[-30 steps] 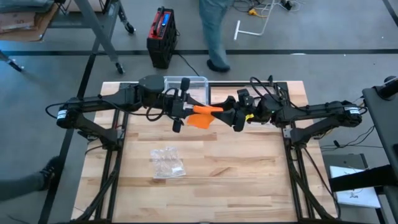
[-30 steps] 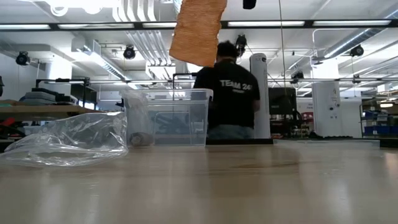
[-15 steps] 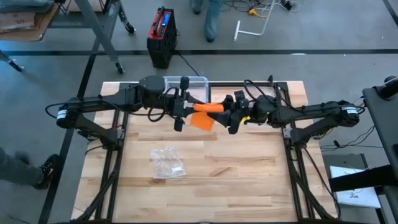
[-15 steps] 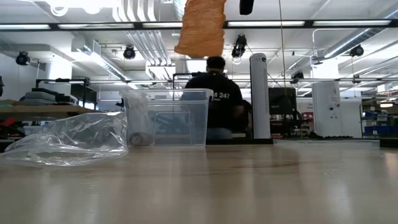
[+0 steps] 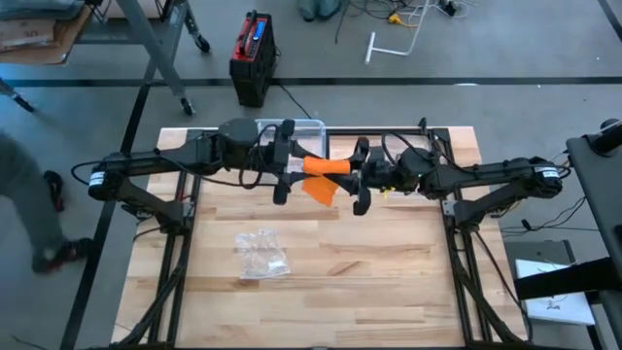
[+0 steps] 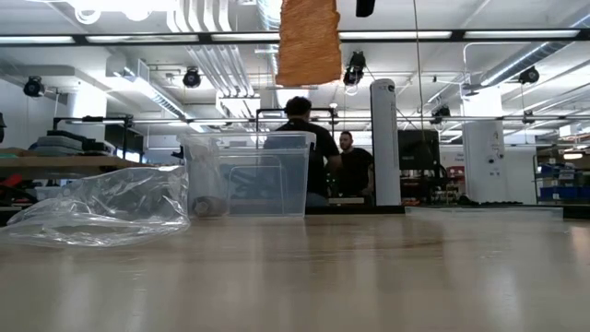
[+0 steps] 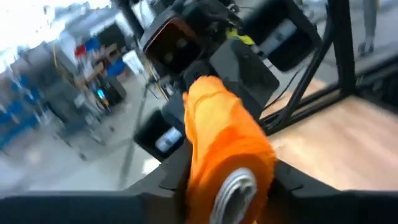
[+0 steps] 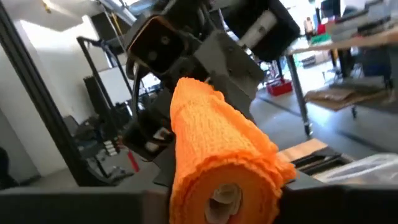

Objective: Roll bandage
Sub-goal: Roll the orange bandage

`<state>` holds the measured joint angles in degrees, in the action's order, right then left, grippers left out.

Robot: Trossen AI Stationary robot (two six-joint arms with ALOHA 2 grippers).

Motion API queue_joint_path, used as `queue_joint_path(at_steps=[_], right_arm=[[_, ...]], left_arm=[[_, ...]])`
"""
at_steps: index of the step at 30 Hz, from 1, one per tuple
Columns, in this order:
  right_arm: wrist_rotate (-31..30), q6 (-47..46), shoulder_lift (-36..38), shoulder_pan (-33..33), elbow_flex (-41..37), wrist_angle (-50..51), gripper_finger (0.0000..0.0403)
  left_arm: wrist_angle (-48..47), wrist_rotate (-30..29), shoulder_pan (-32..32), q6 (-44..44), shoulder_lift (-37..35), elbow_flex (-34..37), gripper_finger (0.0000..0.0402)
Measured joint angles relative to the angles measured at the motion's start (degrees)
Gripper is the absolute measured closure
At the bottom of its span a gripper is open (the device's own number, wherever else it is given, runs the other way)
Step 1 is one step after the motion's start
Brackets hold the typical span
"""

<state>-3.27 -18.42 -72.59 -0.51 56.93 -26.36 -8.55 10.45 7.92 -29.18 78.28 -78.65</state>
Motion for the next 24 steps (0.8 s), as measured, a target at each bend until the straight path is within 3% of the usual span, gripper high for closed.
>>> queue_joint_path(at_steps=[6, 15, 19, 24], right_arm=[[-0.5, 14.7, 0.1, 0.0, 0.2, 0.8, 0.0301], [-3.4, 29.0, 0.1, 0.0, 0.1, 2.0, 0.0309], [-3.4, 31.2, 0.1, 0.0, 0.1, 2.1, 0.0309], [-3.3, 34.8, 0.1, 0.3, 0.1, 2.2, 0.0307]], left_arm=[[-1.3, -1.2, 0.0, 17.2, 0.1, 0.0, 0.0218], [-0.3, 1.1, -0.2, 24.3, 0.3, 0.1, 0.0124], [0.6, 1.1, -0.2, 27.4, 0.3, 0.1, 0.012], [1.4, 1.1, -0.1, 32.7, 0.3, 0.1, 0.0161]])
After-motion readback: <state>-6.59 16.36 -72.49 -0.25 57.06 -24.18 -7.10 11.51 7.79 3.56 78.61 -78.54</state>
